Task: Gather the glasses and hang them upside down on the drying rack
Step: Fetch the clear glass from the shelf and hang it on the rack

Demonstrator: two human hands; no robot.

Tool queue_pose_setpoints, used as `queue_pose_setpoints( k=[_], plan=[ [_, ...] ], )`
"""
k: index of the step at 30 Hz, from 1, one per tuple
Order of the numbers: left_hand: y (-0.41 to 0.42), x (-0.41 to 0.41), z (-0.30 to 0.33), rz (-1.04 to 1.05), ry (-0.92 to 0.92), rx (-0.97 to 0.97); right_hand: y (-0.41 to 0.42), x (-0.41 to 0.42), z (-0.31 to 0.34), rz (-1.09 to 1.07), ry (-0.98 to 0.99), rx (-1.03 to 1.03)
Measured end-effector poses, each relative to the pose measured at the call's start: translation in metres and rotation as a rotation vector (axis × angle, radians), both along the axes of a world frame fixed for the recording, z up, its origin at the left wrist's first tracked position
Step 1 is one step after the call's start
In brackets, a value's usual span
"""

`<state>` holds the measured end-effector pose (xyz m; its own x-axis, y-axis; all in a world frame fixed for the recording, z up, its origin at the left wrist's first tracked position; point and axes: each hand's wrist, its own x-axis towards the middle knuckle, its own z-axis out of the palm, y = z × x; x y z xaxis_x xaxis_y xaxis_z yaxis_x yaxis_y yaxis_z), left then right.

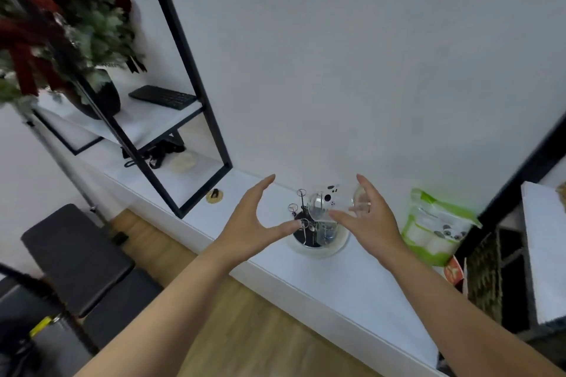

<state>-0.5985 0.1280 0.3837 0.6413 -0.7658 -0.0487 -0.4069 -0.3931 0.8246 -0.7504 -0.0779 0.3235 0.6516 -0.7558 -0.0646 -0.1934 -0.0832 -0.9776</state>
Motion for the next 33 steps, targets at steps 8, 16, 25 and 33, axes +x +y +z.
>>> queue_pose_setpoints(
  k=[8, 16, 25, 33],
  plan=[
    [-0.046, 0.067, -0.079, -0.132, -0.106, 0.097, -0.017, 0.052, -0.071, -0.005, 0.203, -0.179],
    [-0.088, 0.131, -0.205, -0.246, -0.111, 0.016, -0.022, 0.115, -0.149, -0.014, 0.438, -0.474],
    [-0.102, 0.170, -0.314, -0.233, -0.071, -0.019, -0.017, 0.161, -0.216, -0.026, 0.565, -0.576],
    [-0.101, 0.171, -0.355, -0.260, -0.039, -0.002, -0.020, 0.175, -0.260, 0.014, 0.624, -0.729]
  ],
)
